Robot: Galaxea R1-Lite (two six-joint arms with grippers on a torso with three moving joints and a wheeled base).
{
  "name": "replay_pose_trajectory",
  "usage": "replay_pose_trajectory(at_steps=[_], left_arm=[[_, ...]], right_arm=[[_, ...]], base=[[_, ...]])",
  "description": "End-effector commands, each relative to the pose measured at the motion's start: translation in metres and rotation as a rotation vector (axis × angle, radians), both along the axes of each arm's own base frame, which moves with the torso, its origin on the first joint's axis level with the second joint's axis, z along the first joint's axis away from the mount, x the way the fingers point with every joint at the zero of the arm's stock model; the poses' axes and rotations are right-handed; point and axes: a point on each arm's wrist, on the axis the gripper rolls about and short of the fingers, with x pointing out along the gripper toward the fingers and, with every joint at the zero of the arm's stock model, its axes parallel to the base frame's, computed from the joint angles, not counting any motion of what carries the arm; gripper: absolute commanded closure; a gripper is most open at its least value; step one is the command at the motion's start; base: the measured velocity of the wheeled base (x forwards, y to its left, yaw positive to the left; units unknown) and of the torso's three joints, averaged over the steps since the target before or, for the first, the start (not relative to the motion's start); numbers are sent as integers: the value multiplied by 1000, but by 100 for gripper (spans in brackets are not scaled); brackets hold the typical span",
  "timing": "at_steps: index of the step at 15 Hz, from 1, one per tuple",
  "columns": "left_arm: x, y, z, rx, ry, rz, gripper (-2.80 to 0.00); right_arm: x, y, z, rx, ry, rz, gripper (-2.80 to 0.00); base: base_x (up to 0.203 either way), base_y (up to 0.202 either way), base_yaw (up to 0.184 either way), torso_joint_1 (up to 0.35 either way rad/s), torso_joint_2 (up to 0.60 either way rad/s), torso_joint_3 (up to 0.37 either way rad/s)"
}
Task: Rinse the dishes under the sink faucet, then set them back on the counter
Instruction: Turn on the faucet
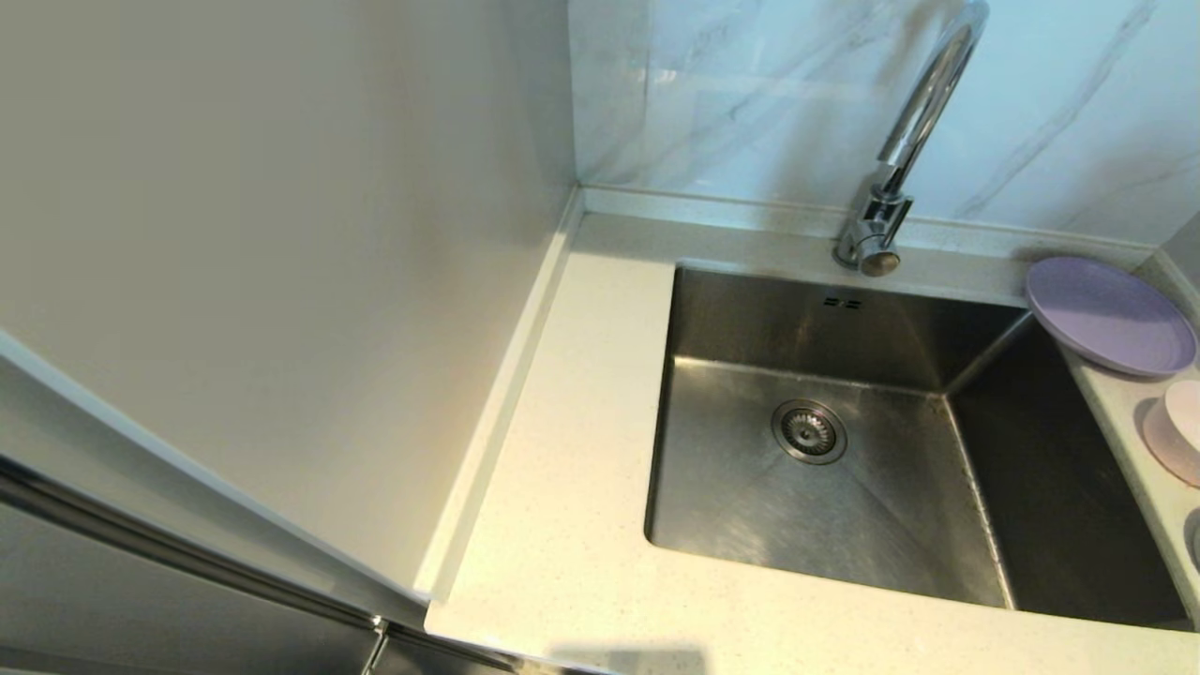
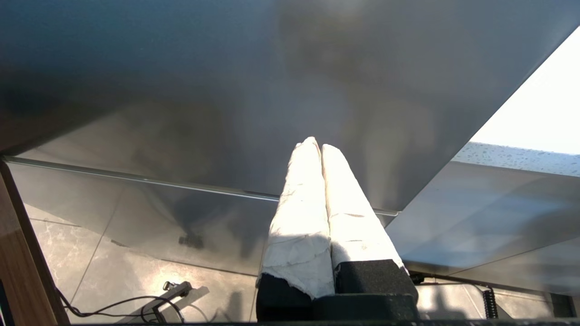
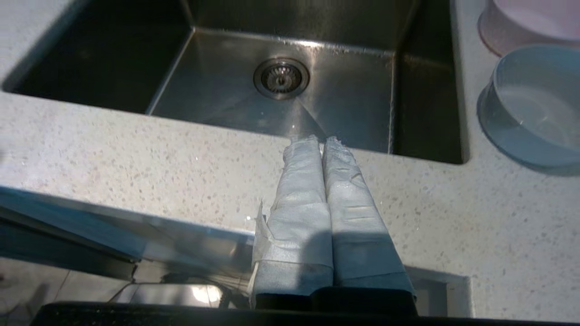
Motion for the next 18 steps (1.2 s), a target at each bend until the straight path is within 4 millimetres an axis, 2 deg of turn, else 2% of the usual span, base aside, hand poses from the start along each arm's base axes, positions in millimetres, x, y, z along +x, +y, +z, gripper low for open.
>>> replay_pose_trajectory(at_steps=[1,7,10,13,18], left_arm=[[0,0,0,0,0,0,0],[0,0,0,0,0,0,0],[0,0,0,0,0,0,0],[0,0,0,0,0,-1,0],[0,0,0,0,0,0,0]], right_arm=[[-4,0,13,0,-36,4,0],[-2,1,64,1,-30,21,0],[19,1,99,20,21,30,0],[65,1,140,111,48,27,0],[161,1,198,342,5,35,0]], base=[[0,0,0,0,0,0],[0,0,0,0,0,0],[0,0,0,0,0,0],[0,0,0,0,0,0],[0,0,0,0,0,0]])
